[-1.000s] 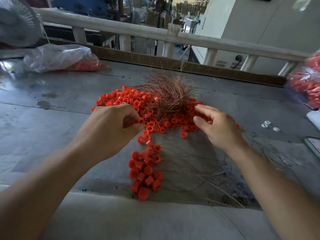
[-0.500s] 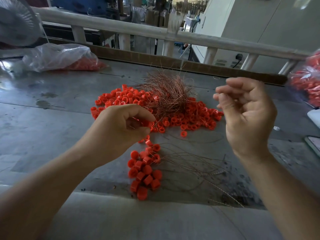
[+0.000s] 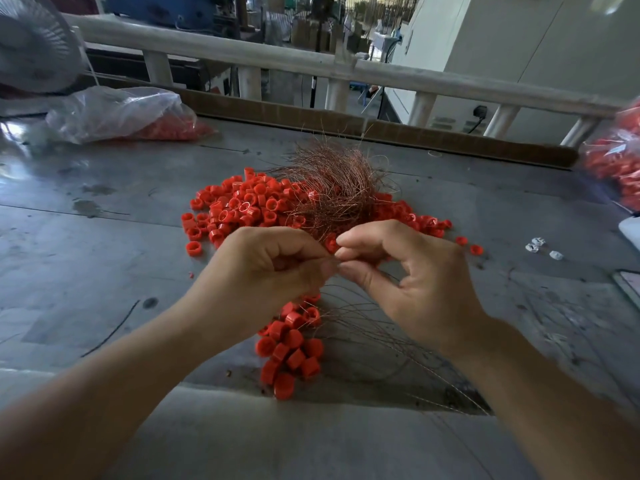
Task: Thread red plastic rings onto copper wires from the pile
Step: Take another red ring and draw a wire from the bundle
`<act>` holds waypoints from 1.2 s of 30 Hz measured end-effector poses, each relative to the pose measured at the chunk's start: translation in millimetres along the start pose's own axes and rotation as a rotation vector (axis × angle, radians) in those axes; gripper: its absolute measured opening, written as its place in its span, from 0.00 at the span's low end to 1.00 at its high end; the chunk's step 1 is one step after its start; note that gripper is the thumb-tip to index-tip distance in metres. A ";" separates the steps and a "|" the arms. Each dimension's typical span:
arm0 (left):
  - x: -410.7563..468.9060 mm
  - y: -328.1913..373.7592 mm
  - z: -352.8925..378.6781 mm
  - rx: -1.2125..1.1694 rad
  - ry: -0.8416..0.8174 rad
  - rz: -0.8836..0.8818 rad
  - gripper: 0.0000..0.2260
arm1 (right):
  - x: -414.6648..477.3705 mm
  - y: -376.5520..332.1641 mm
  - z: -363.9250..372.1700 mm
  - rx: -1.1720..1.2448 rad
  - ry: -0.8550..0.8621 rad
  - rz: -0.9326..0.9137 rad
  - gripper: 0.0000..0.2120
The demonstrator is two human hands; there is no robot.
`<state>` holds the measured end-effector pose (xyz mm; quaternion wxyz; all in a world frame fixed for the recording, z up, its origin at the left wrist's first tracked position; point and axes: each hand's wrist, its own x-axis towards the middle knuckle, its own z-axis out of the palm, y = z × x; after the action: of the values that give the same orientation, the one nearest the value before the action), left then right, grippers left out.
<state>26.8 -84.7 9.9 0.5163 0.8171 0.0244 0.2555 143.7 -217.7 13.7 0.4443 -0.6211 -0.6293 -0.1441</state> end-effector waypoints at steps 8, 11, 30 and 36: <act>-0.2 -1.7 -2.4 -0.013 0.059 0.003 0.12 | 5.9 1.2 -14.5 -0.126 0.086 0.105 0.05; -0.3 -2.4 -3.0 -0.057 0.077 0.006 0.18 | 7.3 -4.1 -16.3 -0.039 0.099 0.151 0.07; -2.3 6.9 -2.0 -0.189 0.034 -0.010 0.12 | 3.9 -12.6 -8.4 -0.099 -0.038 0.127 0.01; -1.5 8.0 -4.0 -0.334 -0.002 -0.047 0.16 | 5.0 -13.4 -11.5 -0.160 -0.024 0.102 0.01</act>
<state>21.9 -85.6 17.5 0.6508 0.7193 0.0000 0.2431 136.7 -225.3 28.8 0.3926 -0.6876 -0.5885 -0.1637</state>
